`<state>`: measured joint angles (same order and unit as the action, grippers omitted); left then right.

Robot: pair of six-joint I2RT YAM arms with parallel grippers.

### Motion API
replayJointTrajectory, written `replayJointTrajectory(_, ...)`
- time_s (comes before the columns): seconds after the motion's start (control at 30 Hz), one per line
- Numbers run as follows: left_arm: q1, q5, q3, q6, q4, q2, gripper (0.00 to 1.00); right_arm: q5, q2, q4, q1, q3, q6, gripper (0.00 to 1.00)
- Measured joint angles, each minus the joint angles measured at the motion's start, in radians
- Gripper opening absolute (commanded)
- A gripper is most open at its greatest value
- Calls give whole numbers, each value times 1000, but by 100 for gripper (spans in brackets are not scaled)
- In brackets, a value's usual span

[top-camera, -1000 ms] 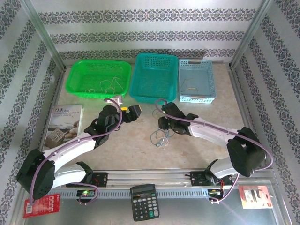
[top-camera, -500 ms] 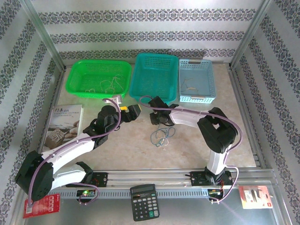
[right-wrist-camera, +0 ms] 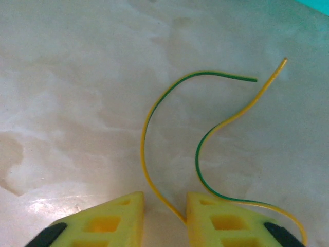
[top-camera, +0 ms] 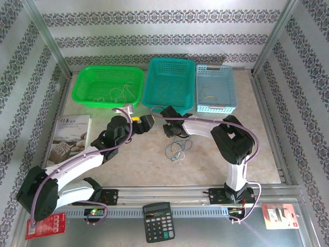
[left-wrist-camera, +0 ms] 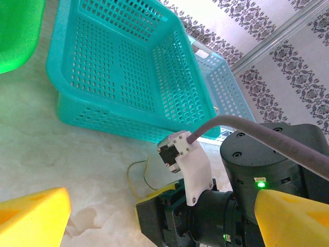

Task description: Untangle the cables

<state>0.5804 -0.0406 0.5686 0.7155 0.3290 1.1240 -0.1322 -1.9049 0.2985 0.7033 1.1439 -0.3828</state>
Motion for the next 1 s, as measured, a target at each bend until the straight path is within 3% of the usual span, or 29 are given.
replayJointTrajectory(0.17,0,0,0,0,0,0,92,-9,-2,-7,2,0,2,0)
replayJointTrajectory(0.5,0,0,0,4,0,-1,93,3,6,-10,8,0,10,0)
replayJointTrajectory(1.0,0,-4,-3,35,0,0,94,268,293,-114,-18,-26,-32,0)
